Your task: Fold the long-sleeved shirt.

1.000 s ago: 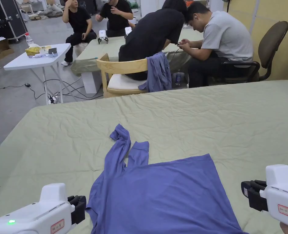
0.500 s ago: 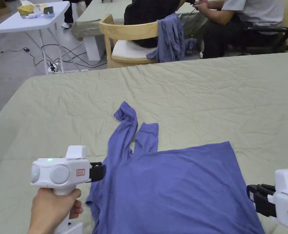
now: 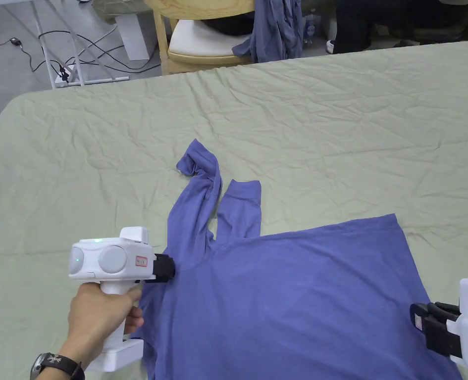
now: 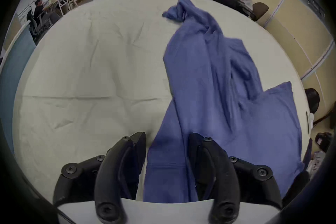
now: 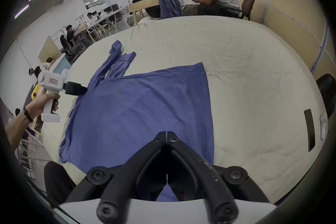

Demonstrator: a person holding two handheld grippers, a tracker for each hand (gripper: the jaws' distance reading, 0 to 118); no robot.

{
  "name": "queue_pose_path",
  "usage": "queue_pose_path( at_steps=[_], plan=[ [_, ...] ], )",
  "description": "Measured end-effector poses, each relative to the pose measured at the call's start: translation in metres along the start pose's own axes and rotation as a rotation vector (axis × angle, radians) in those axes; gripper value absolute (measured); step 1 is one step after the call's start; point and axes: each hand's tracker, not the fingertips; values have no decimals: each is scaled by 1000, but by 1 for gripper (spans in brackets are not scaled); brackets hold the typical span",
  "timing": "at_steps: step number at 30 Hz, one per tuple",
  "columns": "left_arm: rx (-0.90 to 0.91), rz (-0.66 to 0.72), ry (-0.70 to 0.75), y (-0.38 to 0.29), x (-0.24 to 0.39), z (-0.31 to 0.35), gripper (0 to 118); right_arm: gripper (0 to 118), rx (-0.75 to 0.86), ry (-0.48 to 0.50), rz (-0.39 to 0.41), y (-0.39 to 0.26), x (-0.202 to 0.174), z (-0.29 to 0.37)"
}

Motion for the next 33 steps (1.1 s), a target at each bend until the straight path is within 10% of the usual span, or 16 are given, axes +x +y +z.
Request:
queue_pose_path(
  at_steps=[3,7,20,24,33],
  plan=[
    [71,-33,51,-10,13,3,49,0,-12,-2,-4,-1,1,-4],
    [75,-59,50,-8,10,1,7,0,-15,-10,-3,-1,3,-5],
    [69,17,20,-8,2,-7,4,3,62,-33,54,58,25,-23],
    [63,18,18,-9,3,-4,4,77,-17,-110,116,111,48,-72],
    [49,37,16,-8,6,-5,4,55,-153,-138,116,165,76,-187]
  ],
)
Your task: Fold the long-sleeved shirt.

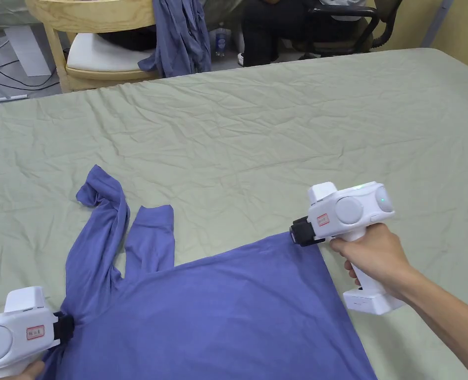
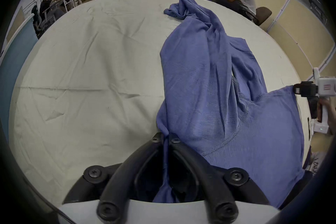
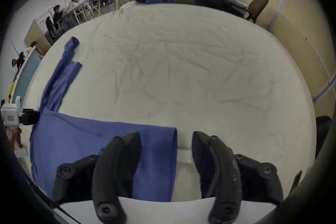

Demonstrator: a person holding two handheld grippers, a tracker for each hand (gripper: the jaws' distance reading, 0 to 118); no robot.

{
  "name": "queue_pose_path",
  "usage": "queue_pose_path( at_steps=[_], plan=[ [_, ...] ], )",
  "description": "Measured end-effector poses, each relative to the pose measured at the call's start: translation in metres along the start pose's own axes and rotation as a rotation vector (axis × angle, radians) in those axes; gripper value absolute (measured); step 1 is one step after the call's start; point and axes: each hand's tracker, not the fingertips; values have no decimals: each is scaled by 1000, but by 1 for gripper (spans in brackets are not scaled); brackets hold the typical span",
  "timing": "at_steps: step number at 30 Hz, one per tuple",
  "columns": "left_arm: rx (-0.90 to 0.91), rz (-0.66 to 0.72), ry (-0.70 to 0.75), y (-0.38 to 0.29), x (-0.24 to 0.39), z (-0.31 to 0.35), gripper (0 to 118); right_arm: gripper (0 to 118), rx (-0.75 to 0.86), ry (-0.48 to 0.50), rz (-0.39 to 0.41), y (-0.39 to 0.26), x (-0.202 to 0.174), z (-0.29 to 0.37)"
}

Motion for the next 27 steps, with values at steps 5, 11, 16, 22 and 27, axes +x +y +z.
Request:
queue_pose_path(
  at_steps=[5,11,16,22,27],
  plan=[
    [-4,-13,10,1,3,-1,4,48,-25,-37,28,-9,-15,-23],
    [2,-33,39,1,10,1,4,5,19,-56,12,-10,-17,-3],
    [76,-26,46,-2,13,32,4,4,103,-21,-14,-15,-15,38],
    [189,-55,21,6,23,93,4,4,255,-20,47,-22,-27,109],
    [283,-83,12,16,27,157,4,4,374,-1,43,-31,-30,176]
  ],
)
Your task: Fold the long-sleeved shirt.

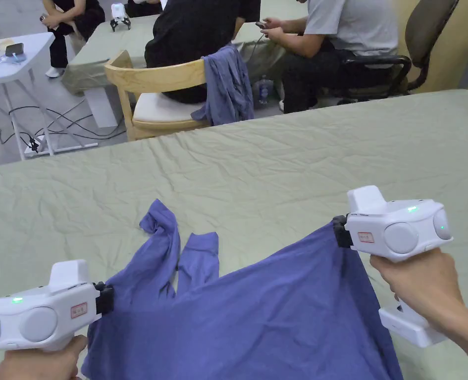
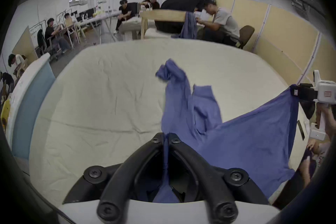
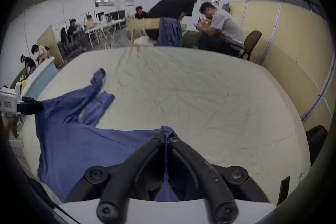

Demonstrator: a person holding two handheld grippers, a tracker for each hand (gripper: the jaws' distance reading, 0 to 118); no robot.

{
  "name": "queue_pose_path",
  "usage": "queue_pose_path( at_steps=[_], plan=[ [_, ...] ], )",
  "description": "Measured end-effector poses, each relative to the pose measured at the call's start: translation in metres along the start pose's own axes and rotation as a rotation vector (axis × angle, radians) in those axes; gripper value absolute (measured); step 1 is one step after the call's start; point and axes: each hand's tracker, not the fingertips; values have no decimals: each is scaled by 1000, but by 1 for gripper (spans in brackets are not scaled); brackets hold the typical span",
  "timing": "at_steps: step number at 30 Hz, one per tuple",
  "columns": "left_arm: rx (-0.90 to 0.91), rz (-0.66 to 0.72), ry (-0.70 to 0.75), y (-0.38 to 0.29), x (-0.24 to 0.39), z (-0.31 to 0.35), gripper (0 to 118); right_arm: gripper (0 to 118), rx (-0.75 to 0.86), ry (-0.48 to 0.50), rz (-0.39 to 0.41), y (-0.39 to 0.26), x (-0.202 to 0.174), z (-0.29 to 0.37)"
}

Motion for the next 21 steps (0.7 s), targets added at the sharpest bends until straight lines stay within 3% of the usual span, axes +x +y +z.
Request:
queue_pose_path(
  at_steps=[9,21],
  plan=[
    [225,-27,-11,52,4,126,3,4,203,-23,-16,31,8,120],
    [422,-106,11,144,16,251,3,4,429,-76,21,110,4,263]
  ],
)
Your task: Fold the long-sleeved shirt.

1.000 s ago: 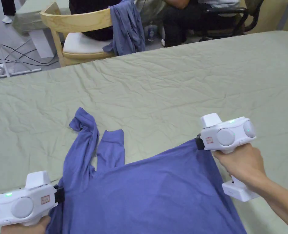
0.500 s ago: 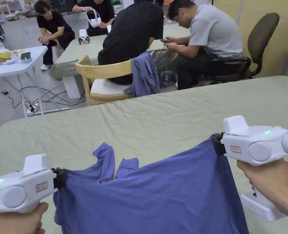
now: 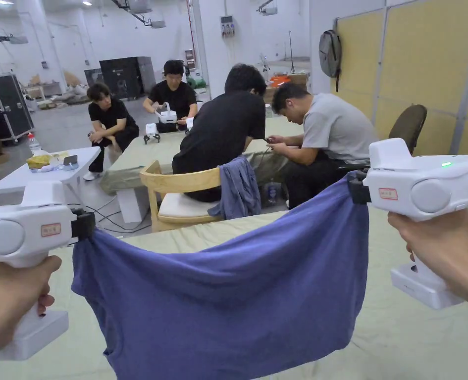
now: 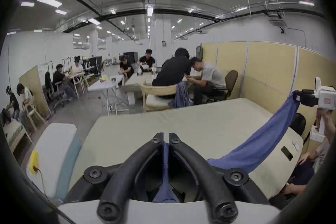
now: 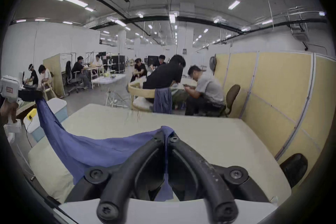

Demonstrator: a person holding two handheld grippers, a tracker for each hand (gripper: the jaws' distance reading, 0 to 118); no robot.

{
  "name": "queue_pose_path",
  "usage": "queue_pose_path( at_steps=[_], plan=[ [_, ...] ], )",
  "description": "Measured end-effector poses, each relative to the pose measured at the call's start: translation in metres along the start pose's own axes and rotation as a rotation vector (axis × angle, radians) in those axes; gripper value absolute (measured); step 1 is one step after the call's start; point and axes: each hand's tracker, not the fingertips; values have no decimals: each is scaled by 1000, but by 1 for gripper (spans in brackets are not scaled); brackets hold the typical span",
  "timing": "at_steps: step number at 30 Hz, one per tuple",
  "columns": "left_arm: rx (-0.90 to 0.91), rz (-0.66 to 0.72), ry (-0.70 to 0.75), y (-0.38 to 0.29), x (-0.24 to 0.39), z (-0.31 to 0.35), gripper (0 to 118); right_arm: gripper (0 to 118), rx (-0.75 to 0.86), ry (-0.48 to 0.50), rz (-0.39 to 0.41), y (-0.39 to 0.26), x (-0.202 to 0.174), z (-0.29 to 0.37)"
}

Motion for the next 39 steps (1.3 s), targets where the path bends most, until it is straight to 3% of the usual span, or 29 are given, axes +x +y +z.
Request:
queue_pose_path(
  at_steps=[2,14,31,39],
  plan=[
    [29,-55,25,24,2,9,3,4,35,-2,0,23,-2,16],
    [185,-45,45,155,-7,62,3,4,188,-49,20,150,6,62],
    [404,49,77,278,-18,140,3,4,353,-81,-113,299,33,135],
    [474,34,92,314,-17,173,3,4,404,-117,-102,335,40,166]
  ],
)
